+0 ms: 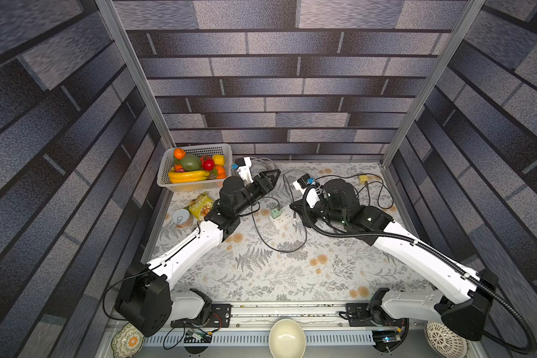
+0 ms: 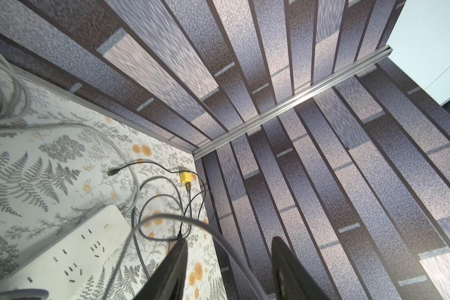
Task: Charge mp3
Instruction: Pick up the charging cable from the center of the board.
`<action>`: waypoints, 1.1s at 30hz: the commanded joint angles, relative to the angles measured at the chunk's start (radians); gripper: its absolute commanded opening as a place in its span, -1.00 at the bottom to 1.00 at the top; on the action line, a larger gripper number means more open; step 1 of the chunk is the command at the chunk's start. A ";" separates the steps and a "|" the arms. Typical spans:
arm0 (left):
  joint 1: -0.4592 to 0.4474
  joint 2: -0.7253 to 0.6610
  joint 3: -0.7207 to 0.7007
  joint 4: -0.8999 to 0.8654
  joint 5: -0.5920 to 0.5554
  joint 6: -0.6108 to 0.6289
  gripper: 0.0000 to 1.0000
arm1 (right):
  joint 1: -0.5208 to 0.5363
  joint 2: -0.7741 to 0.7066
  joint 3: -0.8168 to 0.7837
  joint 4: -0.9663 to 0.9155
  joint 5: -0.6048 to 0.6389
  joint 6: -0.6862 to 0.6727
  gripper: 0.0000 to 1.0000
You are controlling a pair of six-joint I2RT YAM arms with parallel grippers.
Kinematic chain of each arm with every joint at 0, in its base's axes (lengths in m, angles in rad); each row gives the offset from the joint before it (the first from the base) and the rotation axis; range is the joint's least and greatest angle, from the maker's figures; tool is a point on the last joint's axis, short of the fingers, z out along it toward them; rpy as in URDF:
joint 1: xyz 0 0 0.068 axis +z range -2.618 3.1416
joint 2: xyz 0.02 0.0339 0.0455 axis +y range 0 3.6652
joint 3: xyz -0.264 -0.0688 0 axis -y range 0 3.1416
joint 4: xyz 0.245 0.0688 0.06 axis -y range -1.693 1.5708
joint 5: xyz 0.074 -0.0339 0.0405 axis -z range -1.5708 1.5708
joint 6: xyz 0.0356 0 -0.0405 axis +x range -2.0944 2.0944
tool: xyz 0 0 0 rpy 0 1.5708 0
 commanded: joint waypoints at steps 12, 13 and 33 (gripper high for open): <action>0.058 -0.154 -0.138 -0.032 0.117 -0.043 0.58 | -0.010 -0.023 0.059 -0.071 -0.043 -0.072 -1.00; 0.064 -0.202 -0.167 -0.052 0.110 0.006 0.61 | -0.011 -0.021 0.071 -0.080 -0.049 -0.075 -1.00; -0.088 -0.235 -0.308 -0.027 -0.061 0.816 0.87 | -0.018 0.052 0.332 -0.126 -0.271 -0.037 -1.00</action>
